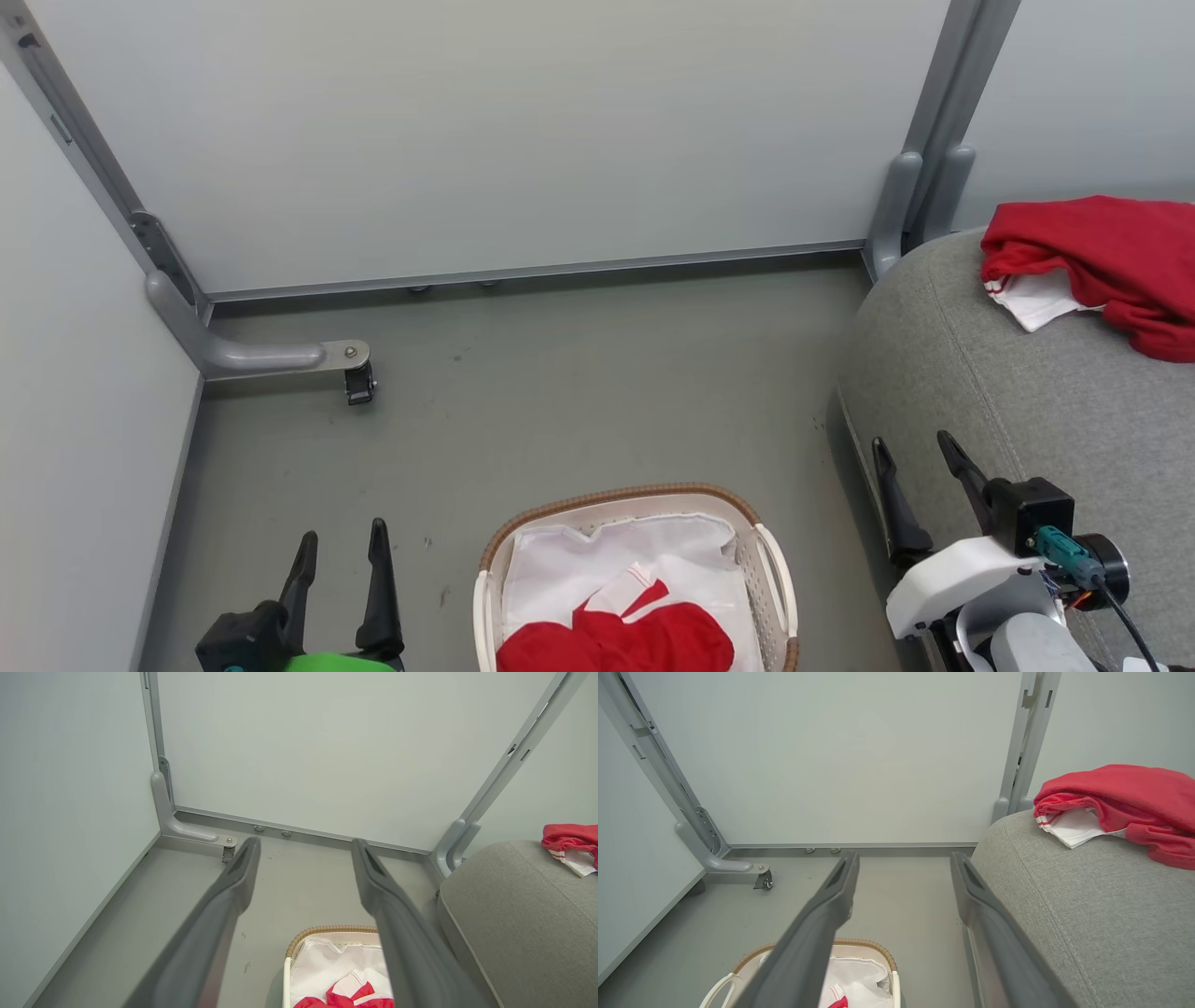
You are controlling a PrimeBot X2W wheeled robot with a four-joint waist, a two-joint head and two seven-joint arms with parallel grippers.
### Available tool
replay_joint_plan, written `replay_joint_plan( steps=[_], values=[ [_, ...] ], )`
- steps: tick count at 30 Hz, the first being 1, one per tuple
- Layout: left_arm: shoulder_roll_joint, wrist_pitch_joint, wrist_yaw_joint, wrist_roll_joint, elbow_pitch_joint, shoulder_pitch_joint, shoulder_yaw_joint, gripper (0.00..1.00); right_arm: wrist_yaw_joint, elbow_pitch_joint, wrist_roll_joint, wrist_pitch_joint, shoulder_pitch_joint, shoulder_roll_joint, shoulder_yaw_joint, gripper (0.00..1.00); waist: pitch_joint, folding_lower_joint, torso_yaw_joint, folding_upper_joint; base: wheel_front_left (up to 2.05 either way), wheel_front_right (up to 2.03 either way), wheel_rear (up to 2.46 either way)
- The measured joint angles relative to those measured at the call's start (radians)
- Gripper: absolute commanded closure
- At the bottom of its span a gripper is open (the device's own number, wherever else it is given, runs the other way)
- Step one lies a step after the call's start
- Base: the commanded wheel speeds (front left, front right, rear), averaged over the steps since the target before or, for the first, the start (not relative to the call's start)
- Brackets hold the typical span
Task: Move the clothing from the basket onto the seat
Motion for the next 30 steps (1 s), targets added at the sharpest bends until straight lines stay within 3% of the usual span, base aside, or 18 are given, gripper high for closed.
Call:
replay_joint_plan(
  steps=[30],
  values=[
    [0.000, 0.000, 0.002, 0.011, 0.015, -0.010, -0.026, 0.00, 0.000, -0.010, 0.004, 0.000, 0.004, 0.000, -0.004, 0.00, 0.015, 0.0000, 0.014, 0.0000, 0.00, 0.00, 0.00]
  ],
)
